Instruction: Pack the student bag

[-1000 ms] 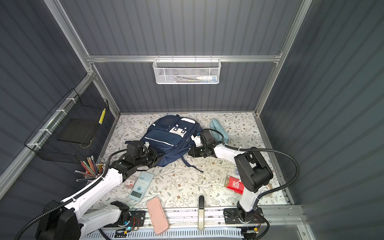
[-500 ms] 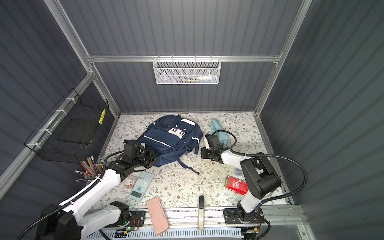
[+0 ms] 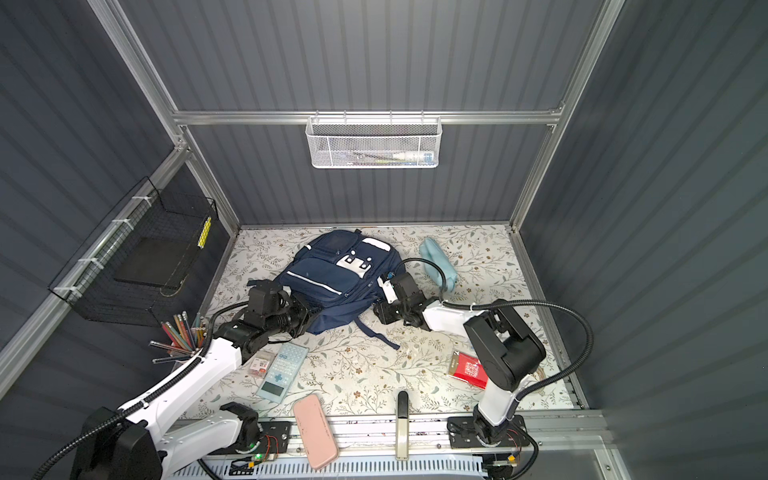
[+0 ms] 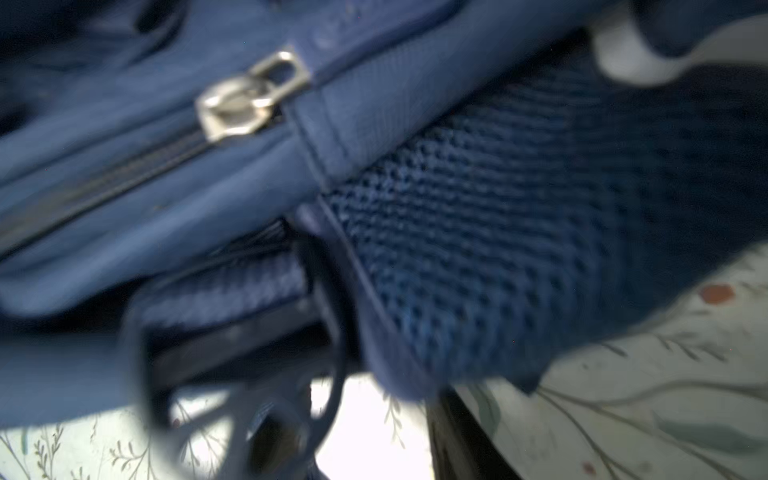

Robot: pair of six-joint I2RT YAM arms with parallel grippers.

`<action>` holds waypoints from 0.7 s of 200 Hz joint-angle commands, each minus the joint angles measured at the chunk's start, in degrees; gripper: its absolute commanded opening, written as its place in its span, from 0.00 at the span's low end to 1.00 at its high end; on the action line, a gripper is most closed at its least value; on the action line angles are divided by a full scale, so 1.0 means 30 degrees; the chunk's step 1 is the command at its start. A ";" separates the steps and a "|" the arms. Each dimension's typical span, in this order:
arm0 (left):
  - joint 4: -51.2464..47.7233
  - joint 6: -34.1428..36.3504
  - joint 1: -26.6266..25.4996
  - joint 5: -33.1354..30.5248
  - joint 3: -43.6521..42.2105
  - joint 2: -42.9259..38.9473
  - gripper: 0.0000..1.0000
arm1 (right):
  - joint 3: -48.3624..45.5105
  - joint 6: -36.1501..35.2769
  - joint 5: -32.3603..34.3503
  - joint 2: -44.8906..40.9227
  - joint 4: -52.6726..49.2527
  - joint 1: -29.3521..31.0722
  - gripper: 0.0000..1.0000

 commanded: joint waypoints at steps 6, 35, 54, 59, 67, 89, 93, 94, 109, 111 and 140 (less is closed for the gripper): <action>0.1109 0.0009 -0.0089 0.0061 0.0415 -0.0351 0.00 | 0.0983 -0.0567 -0.1692 0.0997 0.1458 0.0084 0.51; 0.1138 0.0001 -0.0089 0.0061 0.0414 -0.0258 0.00 | 0.0872 -0.0396 -0.1684 0.1457 0.2822 0.0094 0.53; 0.1056 0.0027 -0.0089 0.0063 0.0442 -0.0207 0.00 | 0.0986 -0.0449 -0.1691 0.1647 0.3199 0.0124 0.51; 0.1022 0.0044 -0.0089 0.0036 0.0433 -0.0170 0.00 | 0.1063 -0.0499 -0.1708 0.1730 0.3177 0.0130 0.49; 0.0979 0.0087 -0.0089 0.0066 0.0466 -0.0100 0.00 | 0.1118 -0.0479 -0.1712 0.1734 0.3041 0.0132 0.47; 0.0921 0.0094 -0.0089 0.0054 0.0440 -0.0048 0.00 | 0.0597 -0.0248 -0.1696 0.1546 0.3377 0.0113 0.25; 0.0920 0.0095 -0.0089 0.0055 0.0422 -0.0051 0.00 | 0.0498 -0.0187 -0.1568 0.1531 0.3418 0.0135 0.19; 0.0912 0.0095 -0.0089 0.0054 0.0418 -0.0057 0.00 | 0.0483 -0.0172 -0.1526 0.1523 0.3420 0.0122 0.17; 0.0777 0.0095 -0.0089 -0.0006 0.0415 -0.0040 0.00 | 0.0230 0.0031 -0.1007 0.1612 0.3276 0.0060 0.04; 0.0777 0.0095 -0.0089 0.0016 0.0429 -0.0035 0.00 | 0.0211 0.0055 -0.0955 0.1640 0.3218 0.0038 0.04; 0.0428 0.0223 -0.0089 -0.0127 0.0787 -0.0098 0.00 | 0.0256 0.1117 -0.0070 0.2214 0.1782 -0.0421 0.02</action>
